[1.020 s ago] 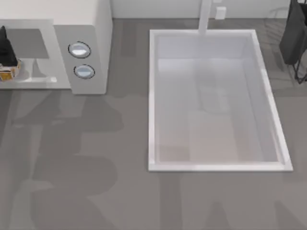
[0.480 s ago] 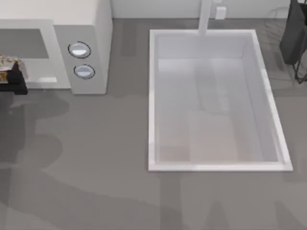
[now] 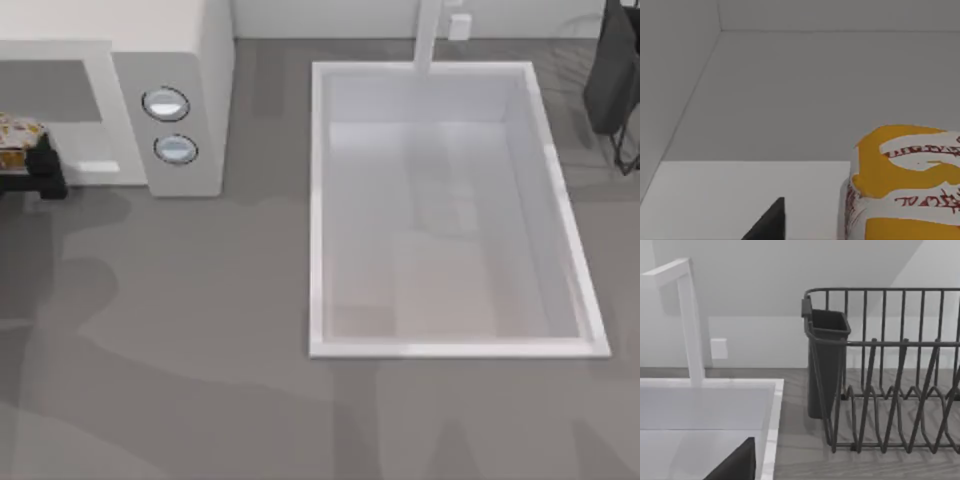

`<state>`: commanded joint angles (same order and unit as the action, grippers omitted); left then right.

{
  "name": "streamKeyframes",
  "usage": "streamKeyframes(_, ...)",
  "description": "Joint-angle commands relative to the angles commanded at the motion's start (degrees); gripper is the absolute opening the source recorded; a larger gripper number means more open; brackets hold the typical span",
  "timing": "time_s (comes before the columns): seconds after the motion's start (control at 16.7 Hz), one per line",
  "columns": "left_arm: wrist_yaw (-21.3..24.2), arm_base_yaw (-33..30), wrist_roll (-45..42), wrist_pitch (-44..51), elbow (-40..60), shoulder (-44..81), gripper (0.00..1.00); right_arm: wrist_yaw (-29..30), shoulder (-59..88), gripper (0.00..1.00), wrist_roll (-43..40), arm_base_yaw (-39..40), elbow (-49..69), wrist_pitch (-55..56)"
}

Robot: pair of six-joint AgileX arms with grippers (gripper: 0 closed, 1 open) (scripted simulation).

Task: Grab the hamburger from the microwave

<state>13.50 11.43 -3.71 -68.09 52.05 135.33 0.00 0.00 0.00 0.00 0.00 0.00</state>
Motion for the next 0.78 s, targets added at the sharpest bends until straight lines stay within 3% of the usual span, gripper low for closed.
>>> streamKeyframes(0.54, -3.37, -3.55, 0.34, 18.74, 35.45, 18.78, 1.0, 0.0, 0.0, 1.0, 0.0, 0.0, 0.0, 0.0)
streamKeyframes(0.78, -4.59, -4.81, 0.49, 25.47, 44.91, 23.96, 1.0, 0.0, 0.0, 1.0, 0.0, 0.0, 0.0, 0.0)
